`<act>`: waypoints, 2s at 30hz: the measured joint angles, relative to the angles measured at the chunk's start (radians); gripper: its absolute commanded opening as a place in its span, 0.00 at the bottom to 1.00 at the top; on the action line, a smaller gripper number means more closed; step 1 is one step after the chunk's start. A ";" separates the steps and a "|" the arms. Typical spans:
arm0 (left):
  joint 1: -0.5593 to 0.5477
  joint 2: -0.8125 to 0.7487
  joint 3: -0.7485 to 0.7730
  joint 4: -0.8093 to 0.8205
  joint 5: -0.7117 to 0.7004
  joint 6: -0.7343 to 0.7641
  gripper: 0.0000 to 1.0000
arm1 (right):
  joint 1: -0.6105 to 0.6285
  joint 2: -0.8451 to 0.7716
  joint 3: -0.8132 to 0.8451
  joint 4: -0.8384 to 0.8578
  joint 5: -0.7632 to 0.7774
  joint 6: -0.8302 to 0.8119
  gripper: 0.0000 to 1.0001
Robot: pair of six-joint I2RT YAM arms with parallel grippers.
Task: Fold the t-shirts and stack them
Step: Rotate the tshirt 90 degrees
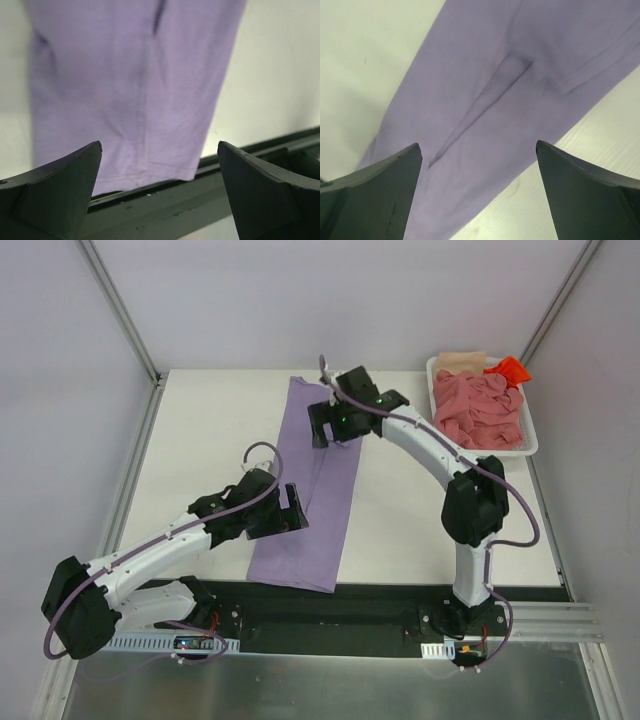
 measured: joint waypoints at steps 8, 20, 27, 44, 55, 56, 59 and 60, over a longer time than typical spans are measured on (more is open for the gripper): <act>0.172 -0.039 -0.088 -0.049 -0.029 0.038 0.99 | 0.232 -0.117 -0.437 0.039 0.028 0.039 0.99; 0.187 -0.086 -0.179 -0.091 -0.024 0.039 0.99 | 0.177 -0.032 -0.445 0.083 0.022 0.043 1.00; 0.187 -0.067 -0.179 -0.090 -0.021 0.039 0.99 | 0.082 0.004 -0.422 0.096 0.001 0.053 1.00; 0.068 0.053 -0.143 -0.051 0.092 0.056 0.96 | 0.018 -0.174 -0.567 0.104 0.064 -0.005 1.00; -0.125 0.177 -0.127 -0.036 0.129 0.045 0.58 | 0.132 -0.626 -1.041 0.179 0.146 0.187 1.00; -0.134 0.183 -0.125 -0.035 0.129 0.044 0.54 | 0.137 -0.637 -1.074 0.180 0.146 0.202 0.99; -0.144 0.192 -0.125 -0.035 0.129 0.035 0.40 | 0.151 -0.665 -1.142 0.180 0.146 0.240 0.99; -0.144 0.194 -0.125 -0.035 0.129 0.032 0.34 | 0.156 -0.673 -1.155 0.182 0.146 0.248 0.99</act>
